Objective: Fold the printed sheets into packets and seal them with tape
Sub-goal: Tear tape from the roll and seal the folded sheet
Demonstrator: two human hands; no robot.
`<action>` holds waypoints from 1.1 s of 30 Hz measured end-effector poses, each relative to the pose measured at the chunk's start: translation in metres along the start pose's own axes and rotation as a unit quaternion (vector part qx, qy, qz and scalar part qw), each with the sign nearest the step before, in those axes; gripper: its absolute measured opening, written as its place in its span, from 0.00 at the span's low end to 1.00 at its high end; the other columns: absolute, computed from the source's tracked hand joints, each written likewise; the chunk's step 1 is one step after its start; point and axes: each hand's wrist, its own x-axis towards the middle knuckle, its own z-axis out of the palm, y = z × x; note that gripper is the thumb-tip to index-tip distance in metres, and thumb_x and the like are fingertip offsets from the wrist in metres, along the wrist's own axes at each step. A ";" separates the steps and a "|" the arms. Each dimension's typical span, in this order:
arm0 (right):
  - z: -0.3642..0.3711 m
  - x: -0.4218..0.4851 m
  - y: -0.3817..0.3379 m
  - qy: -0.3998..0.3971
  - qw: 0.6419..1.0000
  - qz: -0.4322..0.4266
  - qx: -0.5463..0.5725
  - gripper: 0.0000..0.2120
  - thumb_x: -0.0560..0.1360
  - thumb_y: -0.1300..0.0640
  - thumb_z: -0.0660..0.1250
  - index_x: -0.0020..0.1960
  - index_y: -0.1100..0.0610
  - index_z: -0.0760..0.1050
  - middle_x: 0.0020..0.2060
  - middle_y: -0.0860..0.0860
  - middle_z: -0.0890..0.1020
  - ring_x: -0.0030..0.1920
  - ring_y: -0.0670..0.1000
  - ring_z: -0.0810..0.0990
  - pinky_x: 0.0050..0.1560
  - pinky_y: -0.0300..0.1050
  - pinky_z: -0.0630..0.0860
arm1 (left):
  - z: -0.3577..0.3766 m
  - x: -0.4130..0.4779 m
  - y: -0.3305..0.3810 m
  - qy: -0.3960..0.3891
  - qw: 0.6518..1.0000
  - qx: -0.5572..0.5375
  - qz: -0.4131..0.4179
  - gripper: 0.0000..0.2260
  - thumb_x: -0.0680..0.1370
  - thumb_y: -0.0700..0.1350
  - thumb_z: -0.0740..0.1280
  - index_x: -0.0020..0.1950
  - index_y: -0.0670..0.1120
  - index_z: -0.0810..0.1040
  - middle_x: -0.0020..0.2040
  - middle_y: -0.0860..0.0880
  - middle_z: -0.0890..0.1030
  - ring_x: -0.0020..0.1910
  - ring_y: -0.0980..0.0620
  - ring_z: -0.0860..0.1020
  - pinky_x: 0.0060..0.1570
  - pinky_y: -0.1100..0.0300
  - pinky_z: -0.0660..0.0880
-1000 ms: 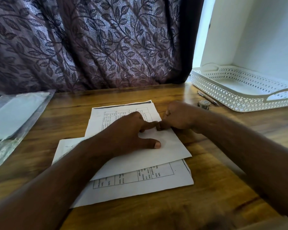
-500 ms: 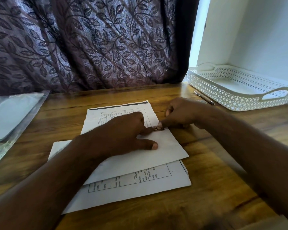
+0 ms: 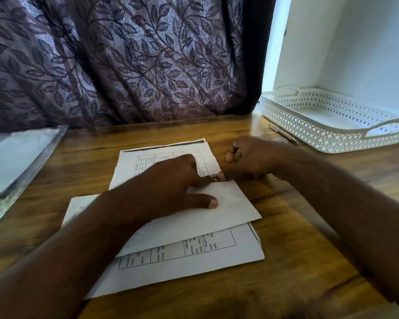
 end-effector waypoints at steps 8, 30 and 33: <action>-0.010 -0.008 0.004 -0.027 0.999 -0.015 0.013 0.21 0.69 0.57 0.79 0.59 0.55 0.76 0.44 0.50 0.78 0.41 0.48 0.74 0.35 0.41 0.72 | -0.002 0.000 0.001 0.007 0.999 0.018 0.038 0.24 0.77 0.64 0.63 0.72 0.60 0.73 0.63 0.54 0.70 0.45 0.62 0.66 0.39 0.74 0.60; -0.001 -0.006 0.011 0.013 0.999 -0.036 0.019 0.22 0.67 0.48 0.81 0.55 0.54 0.76 0.42 0.49 0.77 0.41 0.48 0.73 0.38 0.43 0.70 | 0.001 -0.001 0.000 -0.005 0.997 -0.066 0.029 0.17 0.77 0.59 0.67 0.64 0.56 0.74 0.65 0.57 0.75 0.45 0.72 0.67 0.43 0.77 0.64; -0.003 -0.007 0.011 0.001 0.999 -0.032 0.007 0.22 0.67 0.52 0.81 0.56 0.54 0.76 0.44 0.49 0.76 0.44 0.48 0.73 0.42 0.45 0.71 | 0.000 0.000 -0.003 -0.007 0.997 -0.065 0.033 0.18 0.77 0.61 0.66 0.64 0.57 0.75 0.66 0.57 0.74 0.48 0.65 0.69 0.46 0.75 0.64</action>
